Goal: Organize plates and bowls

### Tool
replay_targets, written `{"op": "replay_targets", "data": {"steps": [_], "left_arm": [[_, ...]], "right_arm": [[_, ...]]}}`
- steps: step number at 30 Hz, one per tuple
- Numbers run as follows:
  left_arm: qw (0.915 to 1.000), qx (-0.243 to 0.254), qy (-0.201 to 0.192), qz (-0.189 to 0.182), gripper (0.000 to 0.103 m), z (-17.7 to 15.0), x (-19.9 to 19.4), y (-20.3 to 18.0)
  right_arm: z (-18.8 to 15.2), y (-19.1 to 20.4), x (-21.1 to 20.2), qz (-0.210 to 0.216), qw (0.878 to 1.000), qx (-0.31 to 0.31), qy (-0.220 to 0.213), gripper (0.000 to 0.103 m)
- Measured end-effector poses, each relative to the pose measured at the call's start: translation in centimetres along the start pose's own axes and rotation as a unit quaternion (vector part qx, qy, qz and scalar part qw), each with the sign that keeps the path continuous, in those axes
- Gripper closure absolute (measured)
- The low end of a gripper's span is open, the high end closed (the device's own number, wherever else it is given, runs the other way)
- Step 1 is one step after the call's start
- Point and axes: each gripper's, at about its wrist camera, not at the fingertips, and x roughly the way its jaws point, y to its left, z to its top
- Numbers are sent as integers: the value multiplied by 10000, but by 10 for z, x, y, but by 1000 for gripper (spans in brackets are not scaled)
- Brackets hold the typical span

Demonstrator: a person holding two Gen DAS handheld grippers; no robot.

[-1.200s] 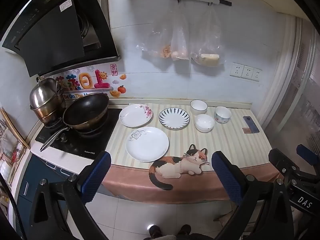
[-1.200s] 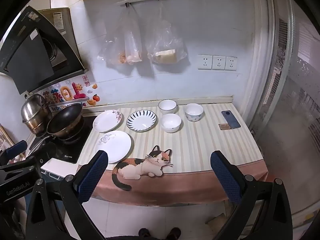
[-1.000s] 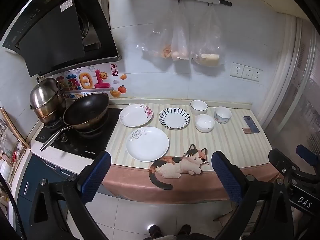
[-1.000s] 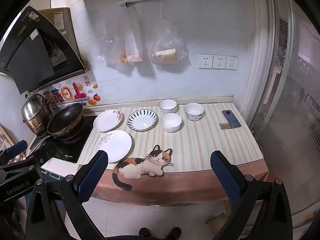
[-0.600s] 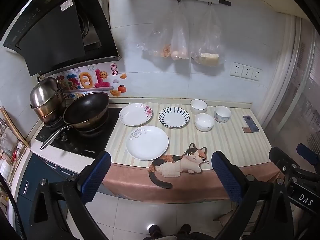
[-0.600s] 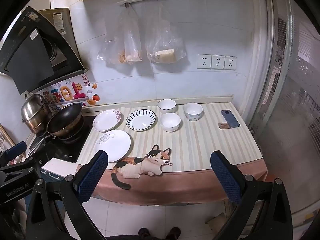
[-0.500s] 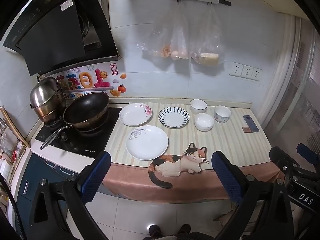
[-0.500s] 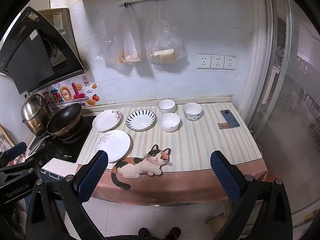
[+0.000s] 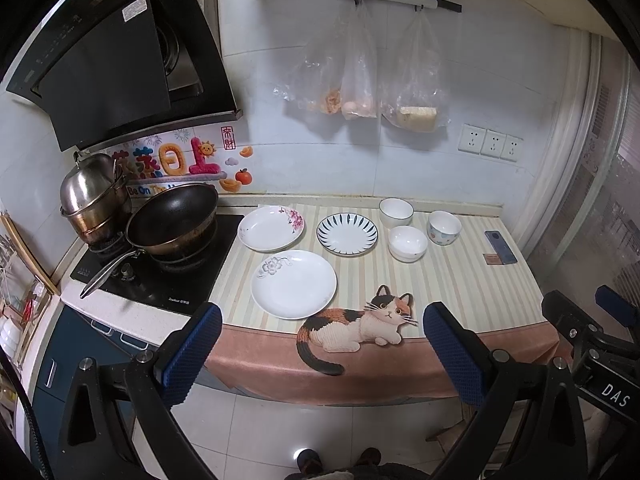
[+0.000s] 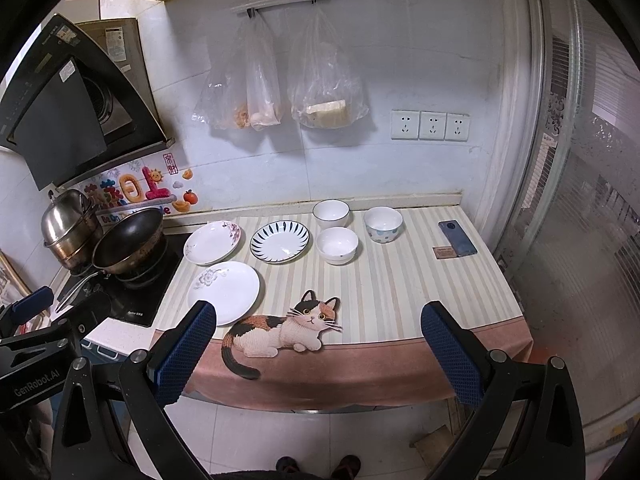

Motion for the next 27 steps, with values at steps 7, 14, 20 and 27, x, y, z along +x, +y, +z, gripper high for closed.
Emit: {"op": "replay_targets", "data": {"steps": [7,14,20,27], "left_arm": [[10000,1,-7,9,0,0,0,0],[10000,-9,-28,26,0,-3,-2,-1],[10000,-5,-34,23,0,-2,-3,-1],[10000,-23,-60,19,0,2,-5,3]], "right_arm": [[2,-3,1,4,10000,3,-7,0],[8,-12,-7,14,10000,39,-42,0],[9,-12,-6,17,10000,32,-50,0],[11,-11,-7,24,10000,38,-63,0]]}}
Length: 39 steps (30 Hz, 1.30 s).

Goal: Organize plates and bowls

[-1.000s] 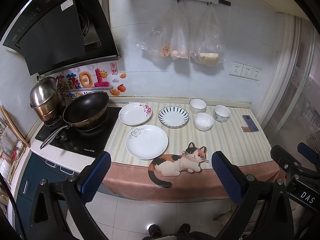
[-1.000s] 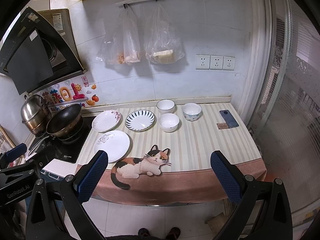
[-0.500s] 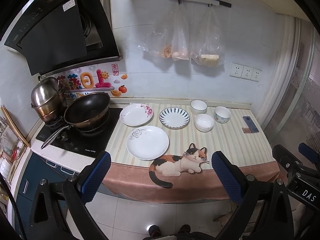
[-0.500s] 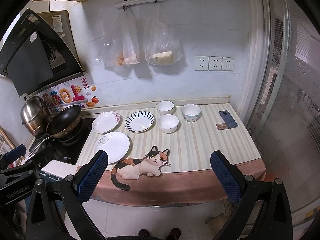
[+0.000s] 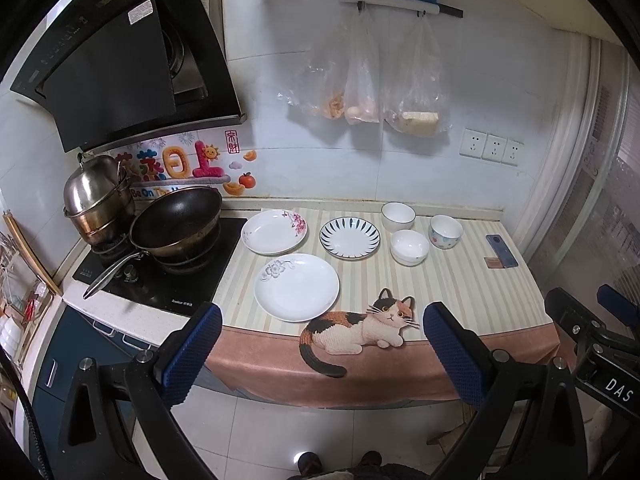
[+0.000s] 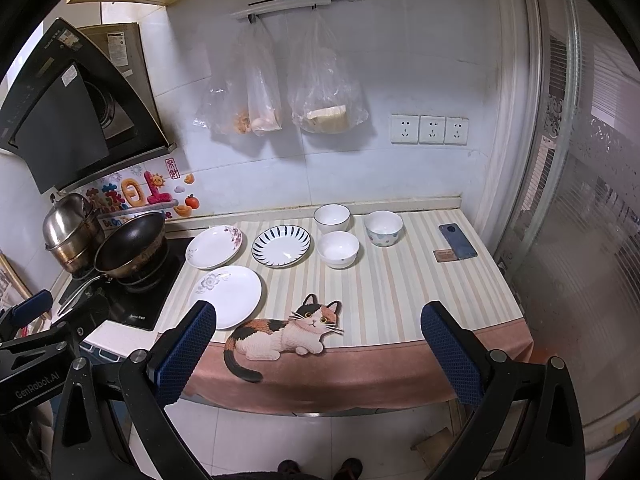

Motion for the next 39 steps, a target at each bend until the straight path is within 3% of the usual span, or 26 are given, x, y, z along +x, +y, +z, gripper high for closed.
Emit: {"op": "replay_targets", "data": {"steps": [31,35,39], "left_arm": [[9999,-49,-119,83,0,10,-2,-4],[9995,-184,-170,192,0,10,9,-4],[9971,-243,-80,717,0,13,52,9]], "right_arm": [[6,4,-5,115,9999,18,-61,0],[8,-10,16,323,9993,170,56,0],[0,-18,70,831,9946,346,507,0]]}}
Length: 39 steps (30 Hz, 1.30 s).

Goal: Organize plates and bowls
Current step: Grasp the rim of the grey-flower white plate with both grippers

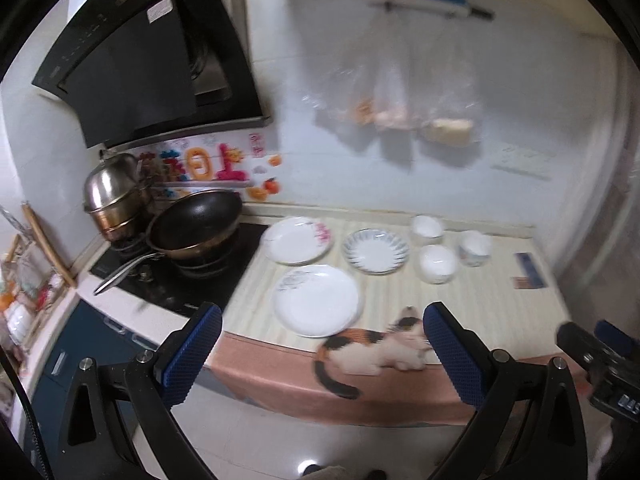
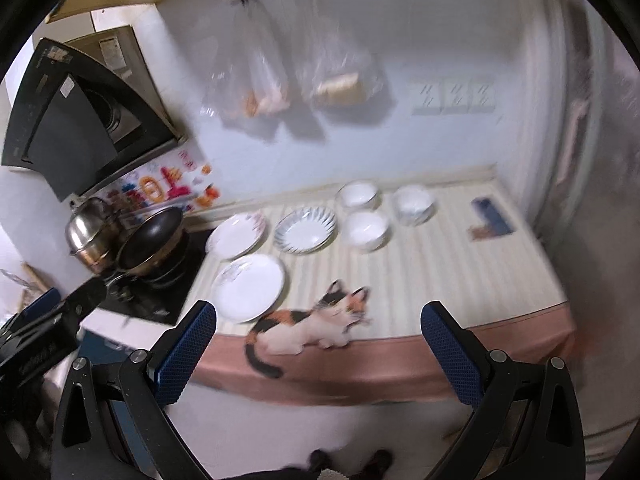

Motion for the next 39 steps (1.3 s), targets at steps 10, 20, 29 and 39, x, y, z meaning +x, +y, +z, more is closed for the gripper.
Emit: {"op": "replay_targets", "data": {"steps": [10,20,29,39], "left_arm": [[9918,-79,1279,35,0,0,184,43],[9631,-222,2632,-507,8,-18,371,87],[9458,0,3117,-908,24,-31,459,100],[9287,-337,3369,-1513,67,-36,482,116]], "right_arm": [[-9,11,202,846,9896,110,1161,0],[1,48,416,919,9745,418,2003,3],[1,69,526,907,9576,522,2686,20],[-17,87,561,1065,9418,490,3150,63]]}}
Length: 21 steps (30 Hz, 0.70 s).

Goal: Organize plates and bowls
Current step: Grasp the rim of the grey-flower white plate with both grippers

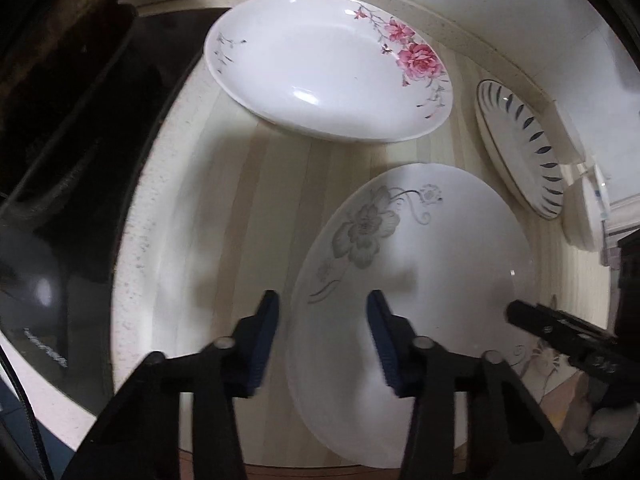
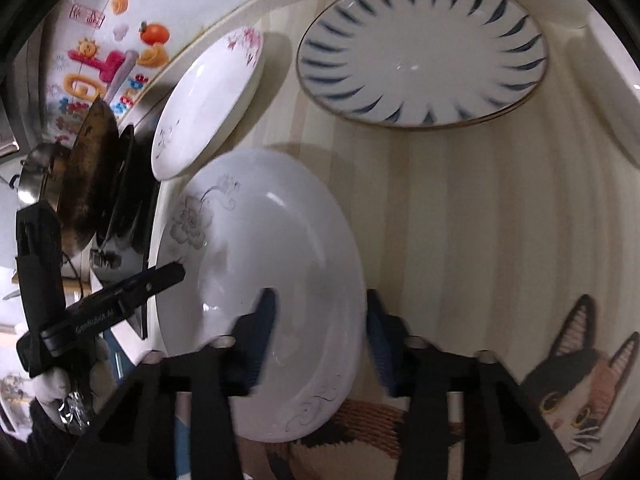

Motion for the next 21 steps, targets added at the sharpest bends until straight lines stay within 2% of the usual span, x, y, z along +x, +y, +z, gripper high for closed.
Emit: {"op": "replay_targets", "data": {"steps": [2,5,13,21], "left_arm": [[10000,57,5,2,68,0,0,1],[10000,41,-50,29,68,-2,-3,2],[9998,-20,-74,166,68,-3,-5,4],[9997,-39,-74,211,68,-8,-9,-12]], "right_arm": [[-3,-1,0,-113,9999,-62,-17,69],[-2,-5,0,-59,10000,27,-20,76],[-1,-5,-2,-68,10000,-7,-8,77],[-9,-7,-18,15,10000,-45,-60,77]]}}
